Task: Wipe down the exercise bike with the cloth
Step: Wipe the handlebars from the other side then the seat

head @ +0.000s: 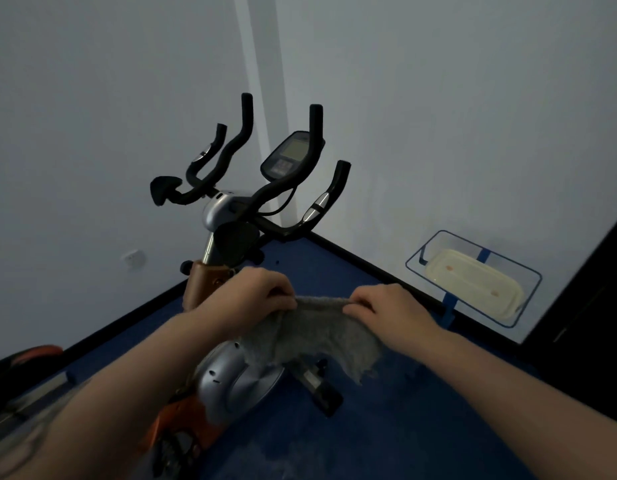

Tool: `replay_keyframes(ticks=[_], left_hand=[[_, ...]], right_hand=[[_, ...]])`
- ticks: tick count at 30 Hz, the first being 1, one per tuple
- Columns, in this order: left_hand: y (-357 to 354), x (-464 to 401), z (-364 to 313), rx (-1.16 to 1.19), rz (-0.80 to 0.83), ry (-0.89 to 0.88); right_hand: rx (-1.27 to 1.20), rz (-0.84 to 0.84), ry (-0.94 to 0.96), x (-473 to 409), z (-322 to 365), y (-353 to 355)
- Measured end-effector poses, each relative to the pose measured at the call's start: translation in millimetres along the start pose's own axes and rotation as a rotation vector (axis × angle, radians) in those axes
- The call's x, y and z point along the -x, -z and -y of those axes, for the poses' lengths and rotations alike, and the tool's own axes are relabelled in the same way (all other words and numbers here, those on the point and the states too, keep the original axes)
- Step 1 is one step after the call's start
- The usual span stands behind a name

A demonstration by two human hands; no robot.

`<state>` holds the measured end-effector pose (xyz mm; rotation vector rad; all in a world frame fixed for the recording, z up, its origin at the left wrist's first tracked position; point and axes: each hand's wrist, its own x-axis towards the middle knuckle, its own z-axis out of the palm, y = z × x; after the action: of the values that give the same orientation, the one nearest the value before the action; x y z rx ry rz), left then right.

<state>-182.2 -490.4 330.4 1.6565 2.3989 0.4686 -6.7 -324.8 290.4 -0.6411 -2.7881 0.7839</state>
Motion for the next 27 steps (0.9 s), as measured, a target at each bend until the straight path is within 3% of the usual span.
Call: replay_keyframes(ticks=[4,7,9,12,17,23,27], left_hand=[[-37,8,-3,0.330,-0.274,0.252],[-65,17,-24,0.573,-0.448,0.337],[-79,25,-39,0.639,-0.445,0.303],[-93,39,-53,0.590,-0.307,0.188],[-97,68,-41,0.504,-0.100,0.079],[-88,116,8,0.474,-0.174,0.347],[-92,149,52,0.444,-0.274,0.545]], right_hand=[[-0.162,0.057,-0.158,3,9,-19],[-0.644,0.078,-0.347,7,23,-39],[-1.023,0.141,-0.474,8,30,-42],[-1.155,0.193,-0.532,5,28,-40],[-0.881,0.185,-0.369,2,25,-56],[-0.121,0.137,0.007,-6,36,-80],[0.205,0.178,0.180,-3,55,-103]])
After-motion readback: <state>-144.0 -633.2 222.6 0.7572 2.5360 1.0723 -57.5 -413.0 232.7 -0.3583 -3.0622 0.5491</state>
